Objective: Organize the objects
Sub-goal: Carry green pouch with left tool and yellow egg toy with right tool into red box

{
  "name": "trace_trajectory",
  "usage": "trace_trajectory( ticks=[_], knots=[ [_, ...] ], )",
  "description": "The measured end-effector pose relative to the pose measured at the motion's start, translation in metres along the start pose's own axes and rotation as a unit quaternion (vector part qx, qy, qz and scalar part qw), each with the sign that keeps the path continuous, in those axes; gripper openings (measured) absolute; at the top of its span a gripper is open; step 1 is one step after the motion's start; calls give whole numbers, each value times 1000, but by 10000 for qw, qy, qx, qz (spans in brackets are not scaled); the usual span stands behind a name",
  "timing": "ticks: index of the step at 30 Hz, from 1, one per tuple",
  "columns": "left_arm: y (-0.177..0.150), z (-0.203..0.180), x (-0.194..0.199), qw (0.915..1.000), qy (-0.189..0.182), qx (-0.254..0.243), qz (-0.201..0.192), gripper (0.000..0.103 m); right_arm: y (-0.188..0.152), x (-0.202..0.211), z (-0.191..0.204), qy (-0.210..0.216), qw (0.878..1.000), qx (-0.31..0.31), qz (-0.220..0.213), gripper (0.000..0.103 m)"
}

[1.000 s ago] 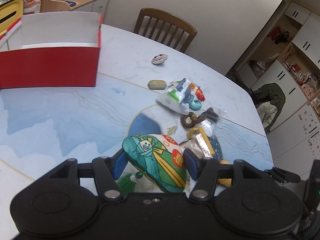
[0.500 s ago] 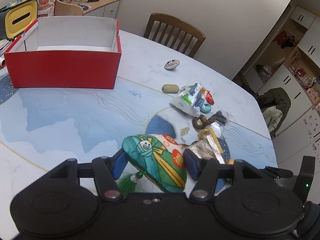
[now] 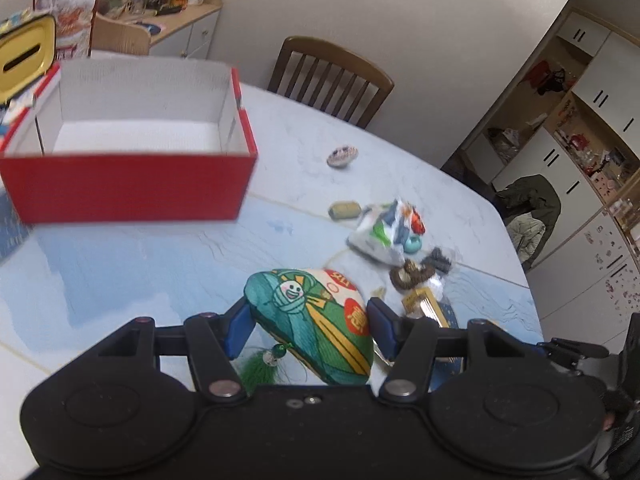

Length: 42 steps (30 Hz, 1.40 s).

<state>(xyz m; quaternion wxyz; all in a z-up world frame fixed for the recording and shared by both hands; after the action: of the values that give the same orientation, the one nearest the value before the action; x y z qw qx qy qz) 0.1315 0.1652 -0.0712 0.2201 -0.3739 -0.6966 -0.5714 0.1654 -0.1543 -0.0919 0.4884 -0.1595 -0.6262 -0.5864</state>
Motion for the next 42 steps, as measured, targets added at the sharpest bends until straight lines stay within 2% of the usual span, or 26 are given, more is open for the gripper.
trace_trajectory(
  ticks=[12, 22, 27, 30, 34, 38, 42],
  knots=[
    [84, 71, 27, 9988, -70, -456, -153, 60, 101, -9, 119, 542, 9983, -22, -214, 43],
    [147, 125, 28, 9970, 112, -705, -307, 61, 163, -49, 202, 616, 9967, 370, -390, 43],
    [163, 148, 15, 9966, 242, -745, -263, 61, 185, -75, 233, 607, 9968, 404, -328, 43],
    [173, 162, 5, 9936, 509, -980, -251, 61, 195, -93, 251, 590, 9970, 440, -255, 43],
    [180, 186, -13, 9923, 744, -982, -120, 61, 207, -121, 273, 508, 9972, 531, -127, 43],
    [181, 206, -36, 9913, 901, -956, 122, 61, 212, -153, 291, 408, 9972, 624, 52, 43],
    [178, 218, -62, 9853, 1144, -1222, 355, 61, 211, -185, 305, 329, 9965, 724, 277, 43]
  ],
)
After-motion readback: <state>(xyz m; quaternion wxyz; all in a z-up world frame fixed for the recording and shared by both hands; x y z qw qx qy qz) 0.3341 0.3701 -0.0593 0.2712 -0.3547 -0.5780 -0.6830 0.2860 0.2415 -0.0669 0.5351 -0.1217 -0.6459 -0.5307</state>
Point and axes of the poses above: each gripper's, at about its wrist camera, not at the fingertips, and x roughly against the way its jaws point, z to its left, y to its top, the point moved 6 cm from there along -x, roughly the way its jaws point, and after that the axes turned 11 degrees about -x, right-handed, at the moved point
